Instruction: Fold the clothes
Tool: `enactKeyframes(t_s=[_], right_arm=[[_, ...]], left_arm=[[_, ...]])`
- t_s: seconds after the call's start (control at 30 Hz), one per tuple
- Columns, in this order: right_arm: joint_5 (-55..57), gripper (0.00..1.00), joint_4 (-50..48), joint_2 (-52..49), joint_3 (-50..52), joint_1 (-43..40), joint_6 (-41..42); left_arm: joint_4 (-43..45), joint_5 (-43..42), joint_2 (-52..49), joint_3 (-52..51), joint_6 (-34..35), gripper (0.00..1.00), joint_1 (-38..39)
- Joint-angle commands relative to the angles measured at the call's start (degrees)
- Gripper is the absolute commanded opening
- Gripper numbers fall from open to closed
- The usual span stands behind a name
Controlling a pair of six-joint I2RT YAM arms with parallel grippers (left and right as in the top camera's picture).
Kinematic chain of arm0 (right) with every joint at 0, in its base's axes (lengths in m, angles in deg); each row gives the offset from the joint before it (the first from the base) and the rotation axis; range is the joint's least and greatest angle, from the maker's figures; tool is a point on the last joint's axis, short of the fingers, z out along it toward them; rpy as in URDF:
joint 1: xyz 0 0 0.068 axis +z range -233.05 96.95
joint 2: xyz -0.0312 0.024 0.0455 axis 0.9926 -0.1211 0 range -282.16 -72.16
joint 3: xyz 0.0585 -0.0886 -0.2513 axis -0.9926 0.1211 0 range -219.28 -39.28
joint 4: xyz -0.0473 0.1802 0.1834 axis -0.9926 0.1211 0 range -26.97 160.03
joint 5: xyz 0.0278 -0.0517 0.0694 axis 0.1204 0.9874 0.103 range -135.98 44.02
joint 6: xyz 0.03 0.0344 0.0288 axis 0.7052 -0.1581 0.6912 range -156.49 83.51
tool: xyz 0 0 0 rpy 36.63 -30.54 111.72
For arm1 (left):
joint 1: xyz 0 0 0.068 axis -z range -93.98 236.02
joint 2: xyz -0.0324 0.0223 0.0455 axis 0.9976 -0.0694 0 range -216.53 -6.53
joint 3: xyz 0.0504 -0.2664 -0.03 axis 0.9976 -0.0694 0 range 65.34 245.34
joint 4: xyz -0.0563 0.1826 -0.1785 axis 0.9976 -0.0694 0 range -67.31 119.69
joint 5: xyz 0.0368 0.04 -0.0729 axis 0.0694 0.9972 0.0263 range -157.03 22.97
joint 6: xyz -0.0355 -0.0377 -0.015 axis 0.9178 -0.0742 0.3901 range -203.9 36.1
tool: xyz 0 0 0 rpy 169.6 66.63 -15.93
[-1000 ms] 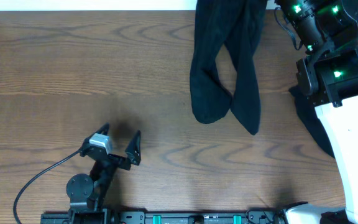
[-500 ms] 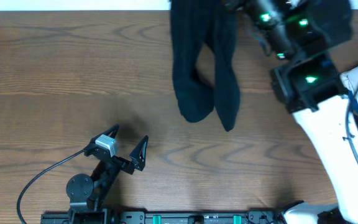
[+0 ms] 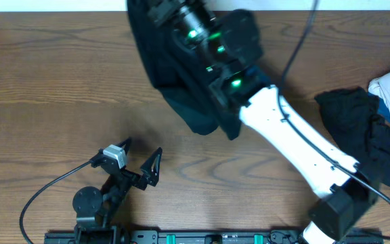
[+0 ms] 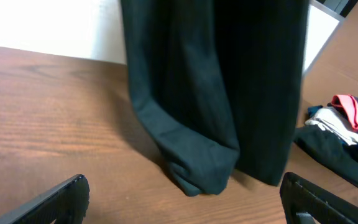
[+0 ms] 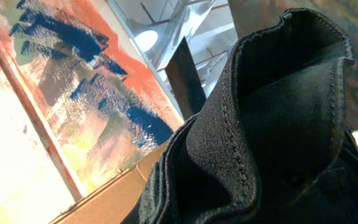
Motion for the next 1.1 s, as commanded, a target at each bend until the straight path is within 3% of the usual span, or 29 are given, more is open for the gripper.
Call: enactKeyframes(t_s=[0.0,0.33,0.57,0.87,1.07], right_arm=[[4.13,0.02,-1.4,-0.33,-4.76,1.27,0.72],[5.44,0.02,3.15,0.59,-5.07,-0.81,-4.9],[12.96,0.02,17.16,2.78,-5.07,-3.85,-14.19],[14.82,0.02,31.43,7.8,-5.07,-13.31,-15.85],[14.84,0.02,41.16,13.92,-5.07,-20.92,-21.18]], left_arm=[[-2.1,-1.03,-1.77,-1.2,1.38,0.98,-0.22],[-2.08,-1.01,-11.34,-1.2,1.38,0.98,-0.22],[-1.88,-1.01,-16.28,-1.2,1.38,0.98,-0.22],[-1.88,-1.01,-16.87,-1.2,1.4,0.98,-0.22],[-1.88,-1.01,-16.87,-1.2,1.38,0.98,-0.22]])
